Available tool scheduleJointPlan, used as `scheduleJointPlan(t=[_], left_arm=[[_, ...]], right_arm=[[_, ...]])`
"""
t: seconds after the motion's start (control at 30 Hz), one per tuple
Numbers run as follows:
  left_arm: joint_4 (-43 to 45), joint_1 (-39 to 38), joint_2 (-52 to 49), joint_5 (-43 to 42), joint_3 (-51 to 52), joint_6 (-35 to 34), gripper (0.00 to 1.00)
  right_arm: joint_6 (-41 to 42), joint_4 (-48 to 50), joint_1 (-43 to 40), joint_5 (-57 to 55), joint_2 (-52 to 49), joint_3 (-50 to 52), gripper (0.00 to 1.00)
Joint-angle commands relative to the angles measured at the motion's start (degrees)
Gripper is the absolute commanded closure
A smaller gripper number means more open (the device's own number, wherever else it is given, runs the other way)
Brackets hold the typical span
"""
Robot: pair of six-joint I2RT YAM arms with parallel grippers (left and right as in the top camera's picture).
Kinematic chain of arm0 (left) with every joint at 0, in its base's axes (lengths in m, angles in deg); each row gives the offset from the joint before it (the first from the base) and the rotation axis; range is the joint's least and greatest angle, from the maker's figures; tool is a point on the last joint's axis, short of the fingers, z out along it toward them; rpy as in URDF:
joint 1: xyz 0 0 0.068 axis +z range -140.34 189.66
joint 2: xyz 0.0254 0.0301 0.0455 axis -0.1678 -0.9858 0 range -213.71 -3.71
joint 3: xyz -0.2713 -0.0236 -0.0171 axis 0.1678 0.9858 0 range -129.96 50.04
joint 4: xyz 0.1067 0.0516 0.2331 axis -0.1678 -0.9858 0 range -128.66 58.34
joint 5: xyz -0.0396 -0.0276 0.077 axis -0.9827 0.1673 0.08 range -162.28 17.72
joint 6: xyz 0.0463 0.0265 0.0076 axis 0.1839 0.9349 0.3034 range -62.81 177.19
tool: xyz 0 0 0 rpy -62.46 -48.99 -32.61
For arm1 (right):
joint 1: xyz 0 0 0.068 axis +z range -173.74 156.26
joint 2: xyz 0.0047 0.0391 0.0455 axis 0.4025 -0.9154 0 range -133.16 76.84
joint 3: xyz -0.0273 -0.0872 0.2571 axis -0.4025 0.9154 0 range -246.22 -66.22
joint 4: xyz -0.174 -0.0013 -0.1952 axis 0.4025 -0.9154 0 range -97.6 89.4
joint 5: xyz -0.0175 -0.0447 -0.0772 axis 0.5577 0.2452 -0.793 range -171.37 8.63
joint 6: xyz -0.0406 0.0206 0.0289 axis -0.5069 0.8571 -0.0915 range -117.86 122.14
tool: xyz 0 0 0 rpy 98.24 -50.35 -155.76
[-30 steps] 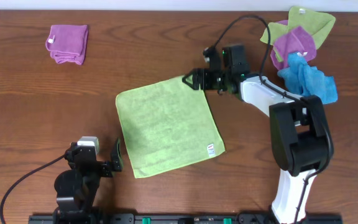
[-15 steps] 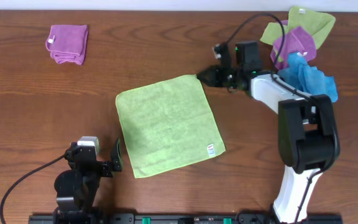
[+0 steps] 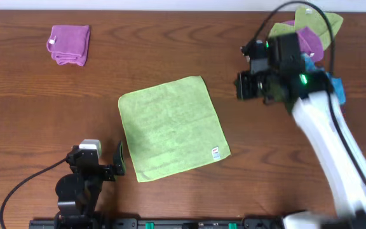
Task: Fold the cloth
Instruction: 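Release the cloth and retract the right arm to rest, then move both grippers toward the flat green cloth's near corners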
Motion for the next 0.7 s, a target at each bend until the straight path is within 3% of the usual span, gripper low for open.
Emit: scheduleJointPlan(t=[0.0,0.3,0.33,0.37,0.4,0.47,0.53,0.6,0.67], left_arm=[[-0.2,0.0,0.4,0.6,1.2,-0.2,0.05],[-0.2,0.0,0.4,0.6,1.2,-0.2,0.05],[-0.2,0.0,0.4,0.6,1.2,-0.2,0.05],[-0.2,0.0,0.4,0.6,1.2,-0.2,0.04],[-0.2,0.0,0.4,0.6,1.2,-0.2,0.05],[-0.2,0.0,0.4,0.6,1.2,-0.2,0.05],[-0.1,0.0,0.4,0.5,1.2,-0.2,0.05],[0.2,0.0,0.4,-1.7,1.2,-3.4,0.05],[0.2,0.0,0.4,-10.2,1.2,-19.8,0.05]], right_arm=[[-0.1,-1.0,5.8,-7.3,11.8,8.7,0.98],[10.7,-6.4,10.9,-5.8,41.4,28.9,0.98],[10.7,-7.8,10.9,-4.8,43.3,29.6,0.93],[10.6,-9.1,10.9,-4.0,44.8,29.8,0.80],[10.6,-10.4,10.9,-3.3,46.0,29.8,0.56],[9.3,-12.2,10.9,-1.4,47.7,29.8,0.21],[8.2,-14.2,10.9,0.4,48.4,29.8,0.06],[8.2,-15.9,10.9,0.7,48.4,29.8,0.01],[8.2,-17.1,10.9,0.9,48.4,29.8,0.01]])
